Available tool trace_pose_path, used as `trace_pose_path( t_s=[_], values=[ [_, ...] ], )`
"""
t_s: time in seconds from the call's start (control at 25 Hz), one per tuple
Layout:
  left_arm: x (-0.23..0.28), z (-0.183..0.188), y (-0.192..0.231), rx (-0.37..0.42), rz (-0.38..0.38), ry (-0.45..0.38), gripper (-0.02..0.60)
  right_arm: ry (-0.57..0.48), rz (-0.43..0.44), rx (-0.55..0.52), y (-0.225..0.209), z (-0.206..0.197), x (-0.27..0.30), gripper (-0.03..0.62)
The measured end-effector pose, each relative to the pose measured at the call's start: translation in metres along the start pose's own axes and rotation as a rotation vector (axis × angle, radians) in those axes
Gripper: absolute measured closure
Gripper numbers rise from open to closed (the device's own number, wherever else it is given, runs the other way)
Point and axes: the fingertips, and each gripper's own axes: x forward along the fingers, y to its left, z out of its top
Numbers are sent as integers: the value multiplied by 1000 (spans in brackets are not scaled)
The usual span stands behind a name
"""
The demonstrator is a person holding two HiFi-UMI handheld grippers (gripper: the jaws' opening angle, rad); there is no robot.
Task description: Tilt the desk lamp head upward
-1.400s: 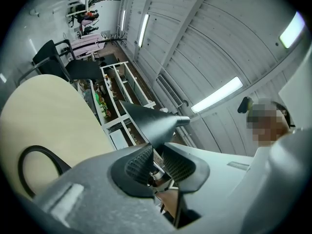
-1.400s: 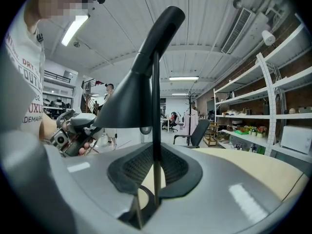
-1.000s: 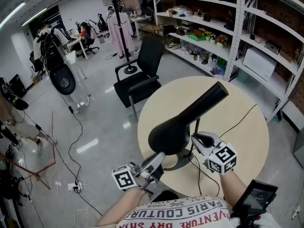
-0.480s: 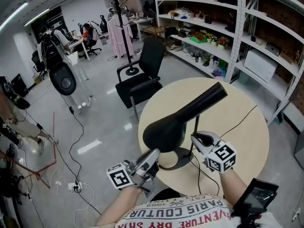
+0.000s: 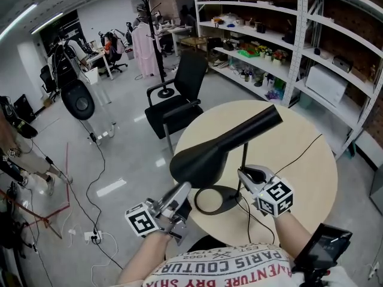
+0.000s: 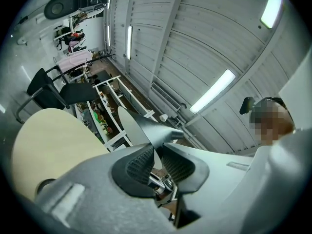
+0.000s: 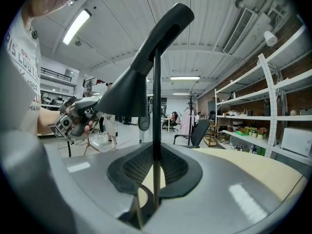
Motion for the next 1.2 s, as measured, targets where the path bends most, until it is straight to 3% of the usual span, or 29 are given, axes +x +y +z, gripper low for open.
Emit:
trace_pose_path(
  t_s=[0.52, 1.2],
  values=[
    [-2, 41, -17, 86, -27, -61, 538, 4, -4, 7, -1, -6, 5, 549],
    [6, 81, -46, 133, -70, -123, 555, 14, -5, 11, -1, -8, 7, 549]
  ],
)
